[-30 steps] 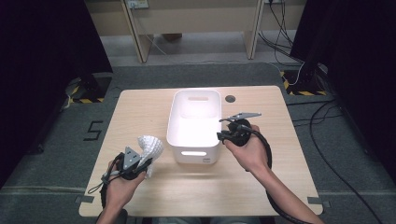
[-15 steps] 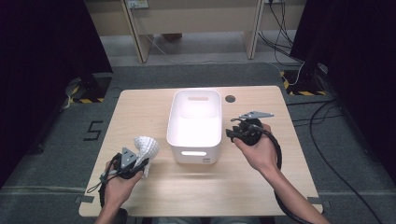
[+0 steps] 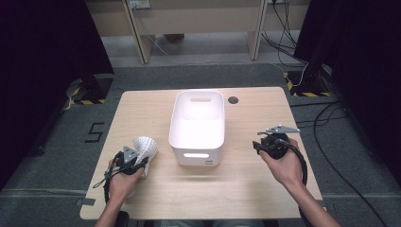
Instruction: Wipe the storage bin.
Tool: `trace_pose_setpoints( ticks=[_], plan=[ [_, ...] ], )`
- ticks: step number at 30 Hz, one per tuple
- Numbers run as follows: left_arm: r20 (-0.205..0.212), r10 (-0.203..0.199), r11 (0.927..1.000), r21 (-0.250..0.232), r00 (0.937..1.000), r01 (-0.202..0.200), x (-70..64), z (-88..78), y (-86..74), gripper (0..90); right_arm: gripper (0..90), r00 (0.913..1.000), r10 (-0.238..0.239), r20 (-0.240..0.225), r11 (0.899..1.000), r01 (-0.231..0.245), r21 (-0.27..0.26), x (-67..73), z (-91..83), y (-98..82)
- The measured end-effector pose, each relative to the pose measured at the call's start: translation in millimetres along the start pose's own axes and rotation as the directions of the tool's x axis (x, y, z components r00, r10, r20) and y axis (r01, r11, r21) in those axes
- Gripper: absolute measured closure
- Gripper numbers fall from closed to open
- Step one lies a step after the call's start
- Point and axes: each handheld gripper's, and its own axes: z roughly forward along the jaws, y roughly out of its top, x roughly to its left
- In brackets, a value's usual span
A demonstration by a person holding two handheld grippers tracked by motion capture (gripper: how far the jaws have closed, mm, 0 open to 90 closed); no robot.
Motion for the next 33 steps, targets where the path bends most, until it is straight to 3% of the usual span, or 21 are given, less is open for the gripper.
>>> trace_pose_setpoints(
  ticks=[4,6,7,8,9,12,13,17,21,25,28,29,31,33],
  plan=[
    [0.012,0.010,0.9999,0.004,0.9999,-0.010,-1.1,12.6,2.2,63.0,62.4,0.9999,0.014,0.010,1.000,-0.014,0.016,-6.2,1.8,-11.6],
    [0.023,0.021,0.9998,-0.005,0.9995,-0.021,-1.9,16.8,2.1,50.2,62.1,0.9998,0.015,0.014,1.000,-0.016,0.027,-9.3,3.7,-17.6],
    [0.029,0.023,0.9996,-0.015,0.9993,-0.022,-2.4,17.9,2.1,50.2,62.1,0.9998,0.015,0.014,1.000,-0.016,0.027,-9.3,3.7,-17.6],
    [0.035,0.023,0.9994,-0.025,0.9991,-0.022,-2.6,17.8,2.1,39.1,61.8,0.9997,0.017,0.017,0.999,-0.017,0.032,-11.6,4.1,-20.1],
    [0.038,0.024,0.9989,-0.040,0.9990,-0.022,-2.9,16.5,2.1,39.1,61.8,0.9997,0.017,0.017,0.999,-0.017,0.032,-11.6,4.1,-20.1],
    [0.048,0.048,0.9961,-0.077,0.9977,-0.044,-2.8,6.3,3.8,24.5,61.4,0.9995,0.021,0.023,0.999,-0.022,0.031,-14.4,3.2,-23.1],
    [0.060,0.045,0.9939,-0.103,0.9972,-0.038,-1.1,-4.6,4.8,22.5,61.4,0.9995,0.023,0.024,0.999,-0.023,0.034,-14.8,2.9,-23.8],
    [0.082,0.040,0.9919,-0.123,0.9958,-0.030,2.8,-21.7,4.3,16.8,61.4,0.9994,0.025,0.025,0.999,-0.026,0.036,-16.4,2.7,-26.1],
    [0.097,0.008,0.9877,-0.156,0.9953,0.007,10.6,-38.7,1.2,15.3,61.3,0.9991,0.028,0.030,0.999,-0.030,0.039,-18.7,2.5,-28.0],
    [0.065,-0.007,0.9867,-0.161,0.9979,0.018,22.3,-51.6,-9.3,15.3,61.2,0.9988,0.033,0.036,0.999,-0.034,0.037,-20.0,0.3,-30.3],
    [0.027,-0.060,0.9867,-0.149,0.9978,0.063,42.5,-58.0,-26.2,15.6,61.0,0.9989,0.032,0.036,0.999,-0.033,0.039,-21.9,-1.9,-34.5],
    [0.027,-0.060,0.9867,-0.149,0.9978,0.063,42.5,-58.0,-26.2,15.9,61.0,0.9989,0.032,0.036,0.999,-0.033,0.039,-21.9,-1.9,-34.5],
    [-0.001,-0.102,0.9820,-0.160,0.9947,0.101,56.7,-59.0,-38.1,17.1,60.8,0.9986,0.036,0.040,0.999,-0.037,0.034,-23.9,-3.8,-36.5],
    [-0.023,-0.166,0.9727,-0.168,0.9859,0.159,67.6,-56.6,-49.8,18.1,60.6,0.9981,0.046,0.042,0.998,-0.047,0.034,-24.6,-5.3,-38.1]
  ],
)
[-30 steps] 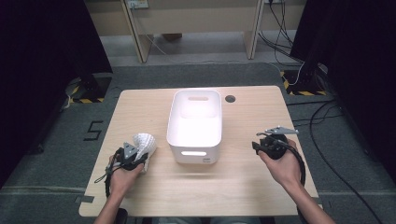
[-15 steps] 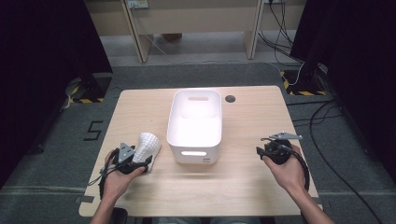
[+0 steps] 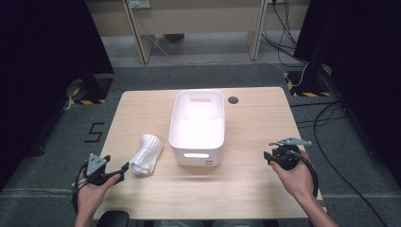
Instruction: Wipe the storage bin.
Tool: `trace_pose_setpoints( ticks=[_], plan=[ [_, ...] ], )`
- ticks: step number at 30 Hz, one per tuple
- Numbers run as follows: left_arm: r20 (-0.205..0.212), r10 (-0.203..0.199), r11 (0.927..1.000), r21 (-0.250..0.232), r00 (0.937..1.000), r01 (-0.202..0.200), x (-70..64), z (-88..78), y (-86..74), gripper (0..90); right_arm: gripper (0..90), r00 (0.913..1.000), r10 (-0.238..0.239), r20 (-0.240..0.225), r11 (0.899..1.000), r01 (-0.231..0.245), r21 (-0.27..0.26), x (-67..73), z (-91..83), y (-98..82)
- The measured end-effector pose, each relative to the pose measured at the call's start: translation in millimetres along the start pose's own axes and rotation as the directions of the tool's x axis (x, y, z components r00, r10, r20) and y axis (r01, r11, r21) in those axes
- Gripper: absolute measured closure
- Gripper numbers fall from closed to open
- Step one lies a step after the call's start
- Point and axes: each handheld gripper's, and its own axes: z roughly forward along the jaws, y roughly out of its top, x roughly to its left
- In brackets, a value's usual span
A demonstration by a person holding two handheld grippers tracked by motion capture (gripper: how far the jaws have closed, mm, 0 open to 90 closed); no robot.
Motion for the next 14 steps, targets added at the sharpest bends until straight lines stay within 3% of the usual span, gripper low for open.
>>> trace_pose_setpoints(
  ticks=[1,4,14],
  plan=[
    [-0.020,-0.041,0.9991,-0.008,0.9990,0.041,6.8,2.4,-9.7,18.5,60.4,1.0000,0.009,0.001,1.000,-0.009,0.003,-0.7,-0.4,-2.2],
    [-0.020,-0.072,0.9974,-0.004,0.9972,0.072,8.6,4.7,-16.8,18.5,60.4,0.9998,0.018,0.001,1.000,-0.018,0.003,-1.7,-0.5,-3.7],
    [-0.011,-0.087,0.9959,-0.024,0.9961,0.087,6.0,6.2,-24.3,21.0,59.6,0.9985,0.054,-0.004,0.999,-0.054,0.007,-7.6,3.1,-6.0]
  ],
)
